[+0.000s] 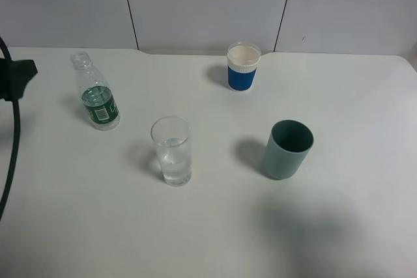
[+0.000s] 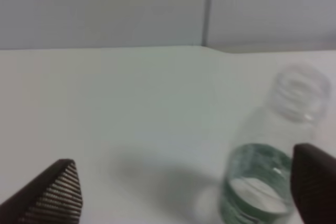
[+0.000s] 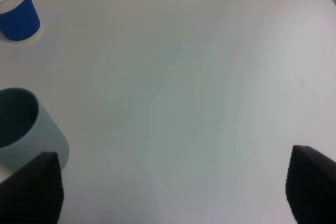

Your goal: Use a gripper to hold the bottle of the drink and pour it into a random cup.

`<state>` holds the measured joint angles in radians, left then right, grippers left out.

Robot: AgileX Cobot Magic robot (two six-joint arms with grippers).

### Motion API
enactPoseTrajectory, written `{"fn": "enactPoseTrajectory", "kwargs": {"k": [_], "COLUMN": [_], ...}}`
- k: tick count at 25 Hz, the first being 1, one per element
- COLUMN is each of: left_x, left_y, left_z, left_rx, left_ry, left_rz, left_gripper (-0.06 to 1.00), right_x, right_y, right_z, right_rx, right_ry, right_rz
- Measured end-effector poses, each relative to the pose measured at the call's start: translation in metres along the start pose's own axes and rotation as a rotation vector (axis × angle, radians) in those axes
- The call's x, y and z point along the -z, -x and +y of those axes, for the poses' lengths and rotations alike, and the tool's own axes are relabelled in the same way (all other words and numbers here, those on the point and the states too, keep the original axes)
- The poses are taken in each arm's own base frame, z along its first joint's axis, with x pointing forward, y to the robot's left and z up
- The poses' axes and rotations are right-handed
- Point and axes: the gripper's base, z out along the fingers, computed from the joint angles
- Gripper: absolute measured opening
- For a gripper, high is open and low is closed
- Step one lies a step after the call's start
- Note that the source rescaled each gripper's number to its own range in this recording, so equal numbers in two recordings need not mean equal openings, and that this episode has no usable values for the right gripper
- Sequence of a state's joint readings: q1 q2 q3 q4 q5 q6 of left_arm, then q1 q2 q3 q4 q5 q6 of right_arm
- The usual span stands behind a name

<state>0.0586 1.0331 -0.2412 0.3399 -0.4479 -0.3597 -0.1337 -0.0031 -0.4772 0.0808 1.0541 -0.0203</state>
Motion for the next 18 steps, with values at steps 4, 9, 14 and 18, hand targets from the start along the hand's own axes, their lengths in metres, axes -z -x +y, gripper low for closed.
{"fn": "enactPoseTrajectory", "kwargs": {"k": [4,9,14,18], "left_x": [0.019,0.05,0.083,0.11], "left_y": [0.048,0.078,0.087,0.082], "left_z": [0.008,0.012,0.01,0.008], "left_rx": [0.045,0.063,0.013,-0.001], "left_ry": [0.15,0.271,0.301,0.318], "left_rz": [0.07,0.168,0.28,0.339], "left_gripper": [0.6,0.6,0.6,0.6], "right_x": [0.0,0.0,0.0,0.0], "right_y": [0.0,0.0,0.0,0.0], "right_z": [0.0,0.0,0.0,0.0], "right_rx": [0.0,0.0,0.0,0.0], "right_ry": [0.0,0.0,0.0,0.0], "right_rz": [0.0,0.0,0.0,0.0]}}
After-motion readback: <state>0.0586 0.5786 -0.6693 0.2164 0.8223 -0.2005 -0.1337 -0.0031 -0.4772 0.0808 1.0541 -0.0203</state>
